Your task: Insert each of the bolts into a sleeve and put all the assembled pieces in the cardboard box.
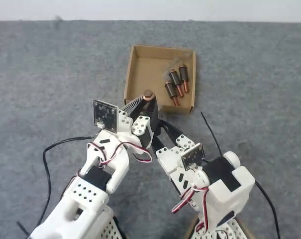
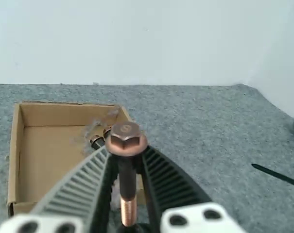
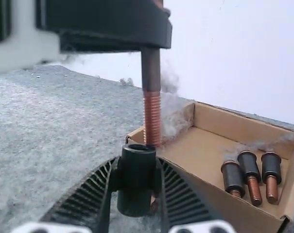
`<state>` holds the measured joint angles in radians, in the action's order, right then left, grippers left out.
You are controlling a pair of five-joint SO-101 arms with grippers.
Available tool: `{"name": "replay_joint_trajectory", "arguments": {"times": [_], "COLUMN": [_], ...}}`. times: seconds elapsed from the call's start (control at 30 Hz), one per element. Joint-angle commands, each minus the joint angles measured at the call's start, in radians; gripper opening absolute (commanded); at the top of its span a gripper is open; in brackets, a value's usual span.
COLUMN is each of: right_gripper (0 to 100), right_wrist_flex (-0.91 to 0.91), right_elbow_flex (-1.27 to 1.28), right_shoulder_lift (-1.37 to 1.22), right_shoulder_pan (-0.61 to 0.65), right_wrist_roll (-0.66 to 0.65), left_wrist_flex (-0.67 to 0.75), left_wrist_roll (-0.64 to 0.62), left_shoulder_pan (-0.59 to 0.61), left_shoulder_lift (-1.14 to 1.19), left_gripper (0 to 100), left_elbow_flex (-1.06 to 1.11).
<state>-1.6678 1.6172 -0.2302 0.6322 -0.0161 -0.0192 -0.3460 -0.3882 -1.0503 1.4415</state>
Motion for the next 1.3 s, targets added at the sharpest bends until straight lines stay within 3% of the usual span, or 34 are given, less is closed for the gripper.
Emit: {"name": "replay_joint_trajectory", "arguments": {"times": [0.0, 1.07, 1.27], "right_gripper": [0.7, 0.7, 0.7], "right_wrist_flex": [0.002, -0.001, -0.001], "right_elbow_flex": [-0.018, -0.018, -0.020], "right_shoulder_lift": [0.015, 0.018, 0.018], "right_shoulder_pan": [-0.022, -0.042, -0.042], "right_wrist_roll": [0.009, -0.034, -0.084], "left_wrist_flex": [0.014, -0.242, -0.313], "left_wrist_roll": [0.008, 0.005, -0.083], "left_shoulder_pan": [-0.003, -0.009, -0.006], "left_shoulder_lift": [-0.040, -0.038, -0.038], "left_gripper": [1, 1, 1], "left_elbow_flex": [-0.016, -0.056, -0.136]}}
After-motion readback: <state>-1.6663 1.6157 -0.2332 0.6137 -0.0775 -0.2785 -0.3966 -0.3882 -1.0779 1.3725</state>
